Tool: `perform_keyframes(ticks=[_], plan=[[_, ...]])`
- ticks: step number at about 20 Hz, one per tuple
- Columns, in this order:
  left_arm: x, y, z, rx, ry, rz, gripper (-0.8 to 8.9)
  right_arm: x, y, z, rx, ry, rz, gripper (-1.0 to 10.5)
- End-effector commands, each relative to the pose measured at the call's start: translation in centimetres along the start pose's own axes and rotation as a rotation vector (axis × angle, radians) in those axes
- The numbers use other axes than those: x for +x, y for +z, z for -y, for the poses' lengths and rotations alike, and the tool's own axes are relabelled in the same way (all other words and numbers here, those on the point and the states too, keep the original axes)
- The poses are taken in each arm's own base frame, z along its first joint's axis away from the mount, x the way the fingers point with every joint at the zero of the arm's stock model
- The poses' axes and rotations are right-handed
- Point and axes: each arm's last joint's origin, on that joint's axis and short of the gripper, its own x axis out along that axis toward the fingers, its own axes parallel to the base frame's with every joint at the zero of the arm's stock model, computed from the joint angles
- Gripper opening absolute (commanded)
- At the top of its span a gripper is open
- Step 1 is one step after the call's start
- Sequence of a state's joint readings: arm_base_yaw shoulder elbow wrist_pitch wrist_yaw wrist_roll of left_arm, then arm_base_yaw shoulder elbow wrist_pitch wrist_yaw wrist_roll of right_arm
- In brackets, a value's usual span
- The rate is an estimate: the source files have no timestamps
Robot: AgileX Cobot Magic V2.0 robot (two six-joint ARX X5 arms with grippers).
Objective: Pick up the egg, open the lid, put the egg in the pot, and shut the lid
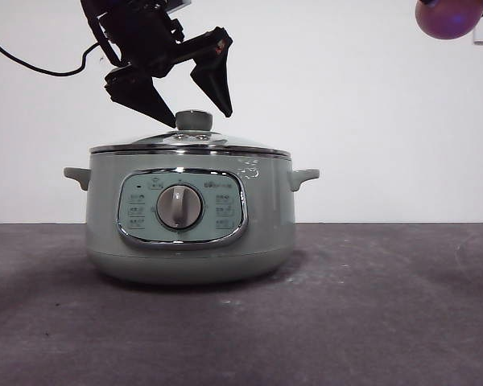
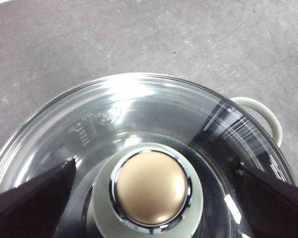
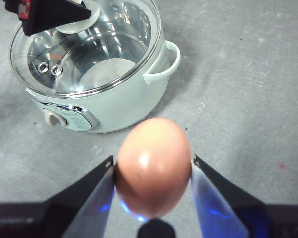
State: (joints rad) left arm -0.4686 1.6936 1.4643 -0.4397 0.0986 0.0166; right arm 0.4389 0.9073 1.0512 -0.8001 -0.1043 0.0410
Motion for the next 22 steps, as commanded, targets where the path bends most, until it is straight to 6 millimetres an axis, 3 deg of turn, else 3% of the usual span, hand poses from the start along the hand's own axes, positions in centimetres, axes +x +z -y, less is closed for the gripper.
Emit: perform_keyframes(ticks=[1,3,5,8,10,14,22], plan=[[0.3,-0.1,0.1,0.011,-0.002,-0.01,4.65,-0.1,0.1,0.0,0.001,0.003,0.01,-0.1],[0.3,-0.2,0.1,0.01,-0.002,-0.018,4.55,-0.1,0.1,0.0,0.001,0.003,0.011,-0.1],[0.3,-0.3,0.1,0.008,-0.005,-0.03,3.47,-0.1,0.1,-0.1,0.001,0.003,0.012,-0.1],[0.3,-0.4,0.1,0.007,-0.012,-0.042,3.21,-0.2,0.1,-0.1,0.0,0.003,0.018,-0.1],[0.3,-0.5,0.1,0.006,-0.014,-0.047,1.8,-0.4,0.1,-0.1,0.0,0.003,0.026,-0.1],[0.3,-0.5,0.1,0.006,-0.014,-0.047,-0.13,-0.7,0.1,-0.1,-0.002,0.004,0.037,-0.1],[-1.0,0.7,0.2,0.007,-0.012,-0.004,-0.08,-0.7,0.1,-0.1,-0.003,0.004,0.039,-0.1]])
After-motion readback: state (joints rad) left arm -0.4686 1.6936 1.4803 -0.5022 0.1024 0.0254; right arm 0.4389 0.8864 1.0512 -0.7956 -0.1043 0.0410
